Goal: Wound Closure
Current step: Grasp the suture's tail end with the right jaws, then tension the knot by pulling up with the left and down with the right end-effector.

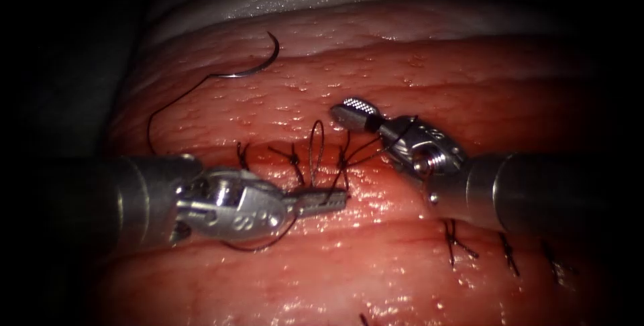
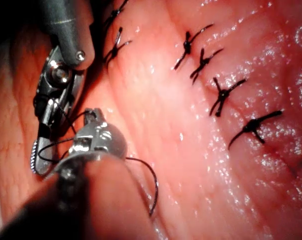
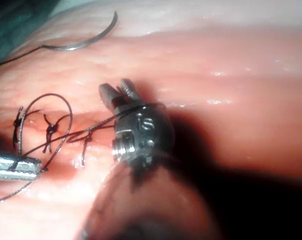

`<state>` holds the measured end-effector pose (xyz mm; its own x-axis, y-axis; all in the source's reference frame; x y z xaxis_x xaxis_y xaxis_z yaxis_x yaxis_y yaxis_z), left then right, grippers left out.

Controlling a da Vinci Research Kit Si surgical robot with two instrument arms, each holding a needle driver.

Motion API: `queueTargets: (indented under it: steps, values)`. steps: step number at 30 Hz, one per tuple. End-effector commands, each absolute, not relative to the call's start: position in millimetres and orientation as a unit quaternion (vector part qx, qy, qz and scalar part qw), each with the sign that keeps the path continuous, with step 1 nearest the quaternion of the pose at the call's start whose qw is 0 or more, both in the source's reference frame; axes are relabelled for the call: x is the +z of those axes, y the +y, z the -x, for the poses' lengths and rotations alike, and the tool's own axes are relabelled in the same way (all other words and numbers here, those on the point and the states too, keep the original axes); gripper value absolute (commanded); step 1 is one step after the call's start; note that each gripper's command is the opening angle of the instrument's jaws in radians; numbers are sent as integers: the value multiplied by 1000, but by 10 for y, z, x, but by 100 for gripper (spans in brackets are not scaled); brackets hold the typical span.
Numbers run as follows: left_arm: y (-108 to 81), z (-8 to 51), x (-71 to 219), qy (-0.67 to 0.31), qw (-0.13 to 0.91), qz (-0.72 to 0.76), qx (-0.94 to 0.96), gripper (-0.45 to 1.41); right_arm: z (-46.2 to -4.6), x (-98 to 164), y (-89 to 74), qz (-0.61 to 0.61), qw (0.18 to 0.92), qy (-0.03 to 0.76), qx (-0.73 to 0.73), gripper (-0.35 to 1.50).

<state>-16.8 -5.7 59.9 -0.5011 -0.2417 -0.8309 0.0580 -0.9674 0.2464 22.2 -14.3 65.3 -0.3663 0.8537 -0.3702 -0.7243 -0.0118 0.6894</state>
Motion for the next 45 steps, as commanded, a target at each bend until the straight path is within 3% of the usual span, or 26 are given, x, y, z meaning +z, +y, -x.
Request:
queueTargets:
  steps: [1,26,45]
  values:
    - [-56,173,605,-93,87,-492,-861,-45,-229,654,-142,-69,550,435,710,-35]
    - [70,112,660,-46,1,-456,-889,-45,-220,600,-162,11,567,502,653,-35]
    - [232,123,791,-24,-100,-436,-894,-45,-226,592,-212,-1,587,511,628,-35]
